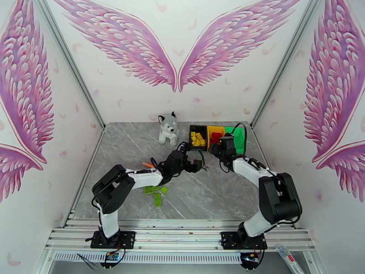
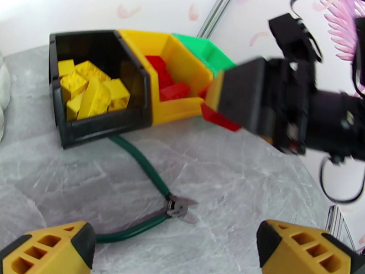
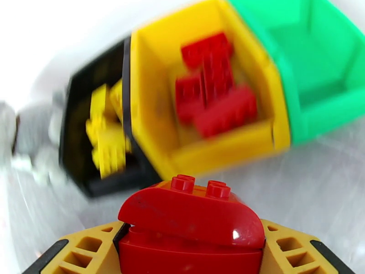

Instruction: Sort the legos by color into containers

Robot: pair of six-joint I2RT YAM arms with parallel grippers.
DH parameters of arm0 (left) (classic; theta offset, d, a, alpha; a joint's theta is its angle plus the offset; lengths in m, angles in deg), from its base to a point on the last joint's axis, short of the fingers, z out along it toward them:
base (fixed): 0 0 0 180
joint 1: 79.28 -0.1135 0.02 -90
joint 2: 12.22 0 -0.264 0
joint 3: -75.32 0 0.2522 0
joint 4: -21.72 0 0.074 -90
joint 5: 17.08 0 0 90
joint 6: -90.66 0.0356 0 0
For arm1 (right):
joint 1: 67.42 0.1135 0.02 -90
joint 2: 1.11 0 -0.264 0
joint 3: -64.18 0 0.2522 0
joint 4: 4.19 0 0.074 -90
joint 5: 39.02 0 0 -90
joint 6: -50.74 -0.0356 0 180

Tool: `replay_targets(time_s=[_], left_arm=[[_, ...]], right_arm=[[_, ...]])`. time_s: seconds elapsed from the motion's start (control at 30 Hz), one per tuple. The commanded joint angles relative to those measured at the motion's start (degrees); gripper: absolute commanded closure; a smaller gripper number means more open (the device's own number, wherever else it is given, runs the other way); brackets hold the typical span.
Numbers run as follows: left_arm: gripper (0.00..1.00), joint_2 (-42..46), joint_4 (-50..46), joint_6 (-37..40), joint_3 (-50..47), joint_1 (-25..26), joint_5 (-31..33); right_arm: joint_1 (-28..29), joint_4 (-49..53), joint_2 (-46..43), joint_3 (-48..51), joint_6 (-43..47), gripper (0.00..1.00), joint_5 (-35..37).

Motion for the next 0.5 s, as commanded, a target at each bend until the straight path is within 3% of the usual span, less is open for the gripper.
replay_targets(time_s=[0.0, 0.27, 0.47], left_arm=[[0.01, 0.71, -2.77, 2.26, 0.72, -0.09, 1.36], [0.01, 1.83, -2.03, 0.41, -1.93, -2.41, 2.28], [0.01, 2.79, -1.26, -0.75, -3.16, -3.80, 2.17]], right_arm=[[-1.38, -0.63, 3.62, -4.74, -1.04, 0.43, -3.29], [-1.66, 1.26, 6.87, -10.54, -0.19, 0.44, -7.58], [-1.83, 4.14, 9.22, -15.41, 0.24, 0.44, -4.95]])
